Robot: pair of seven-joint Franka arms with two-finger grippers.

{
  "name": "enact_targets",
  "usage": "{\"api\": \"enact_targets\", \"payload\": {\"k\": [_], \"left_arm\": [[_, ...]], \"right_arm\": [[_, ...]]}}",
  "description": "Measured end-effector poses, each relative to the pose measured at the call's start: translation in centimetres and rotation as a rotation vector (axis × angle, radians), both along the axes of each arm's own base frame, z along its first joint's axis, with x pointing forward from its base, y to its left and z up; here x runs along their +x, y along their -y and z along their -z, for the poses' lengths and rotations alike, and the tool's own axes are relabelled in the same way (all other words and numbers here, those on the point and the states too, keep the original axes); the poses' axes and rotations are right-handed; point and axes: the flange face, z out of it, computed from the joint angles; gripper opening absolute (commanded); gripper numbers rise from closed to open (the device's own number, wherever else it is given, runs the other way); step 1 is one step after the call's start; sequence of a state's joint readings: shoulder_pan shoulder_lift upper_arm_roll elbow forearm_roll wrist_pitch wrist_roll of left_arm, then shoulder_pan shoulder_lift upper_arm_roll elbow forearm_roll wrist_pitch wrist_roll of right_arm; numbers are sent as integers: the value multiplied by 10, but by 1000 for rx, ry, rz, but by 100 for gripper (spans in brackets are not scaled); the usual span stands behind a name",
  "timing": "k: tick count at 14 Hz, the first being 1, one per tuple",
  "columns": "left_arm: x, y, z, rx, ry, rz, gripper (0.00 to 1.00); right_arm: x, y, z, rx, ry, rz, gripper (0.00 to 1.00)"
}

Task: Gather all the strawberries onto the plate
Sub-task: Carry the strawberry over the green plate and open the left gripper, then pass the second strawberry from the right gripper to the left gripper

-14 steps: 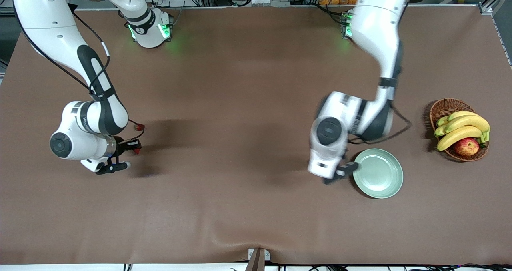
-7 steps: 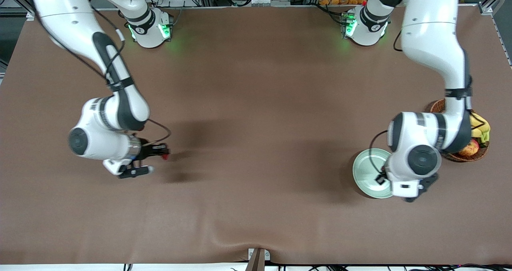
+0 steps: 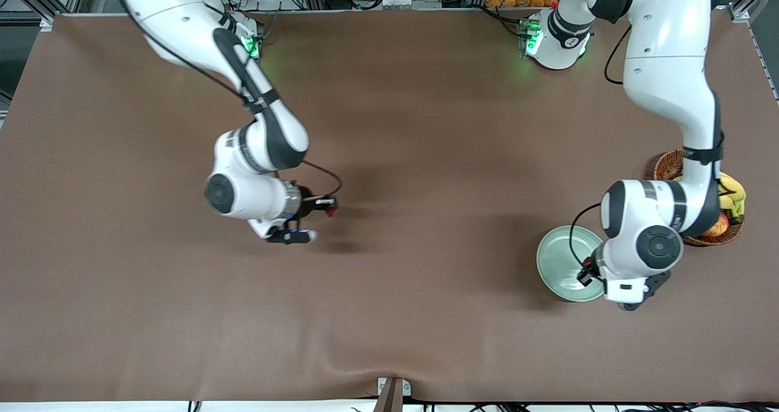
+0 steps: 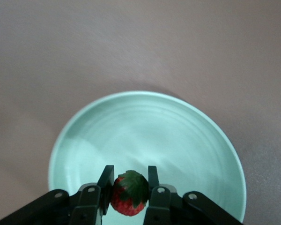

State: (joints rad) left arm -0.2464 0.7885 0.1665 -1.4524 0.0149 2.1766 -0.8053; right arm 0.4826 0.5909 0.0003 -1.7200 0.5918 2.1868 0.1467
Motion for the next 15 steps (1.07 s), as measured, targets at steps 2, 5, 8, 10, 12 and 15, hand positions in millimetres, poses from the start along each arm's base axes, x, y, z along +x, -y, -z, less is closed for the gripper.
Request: {"api": "enact_targets", "payload": {"k": [2, 5, 8, 10, 12, 15], "left_arm": [[-5, 6, 15, -4, -8, 11, 100], [-5, 20, 7, -7, 4, 29, 100], [-11, 69, -19, -18, 26, 96, 100], [-23, 117, -36, -23, 26, 162, 100], [-37, 161, -49, -29, 33, 225, 100], [-56, 210, -52, -61, 23, 294, 100]], "right_arm": [[-16, -24, 14, 2, -24, -29, 0], [-43, -56, 39, -17, -58, -89, 0], [-59, -74, 59, -32, -70, -121, 0], [-57, -78, 63, -33, -38, -112, 59], [-53, -77, 61, -31, -16, -101, 89], [-32, -60, 51, -34, 16, -65, 100]]}}
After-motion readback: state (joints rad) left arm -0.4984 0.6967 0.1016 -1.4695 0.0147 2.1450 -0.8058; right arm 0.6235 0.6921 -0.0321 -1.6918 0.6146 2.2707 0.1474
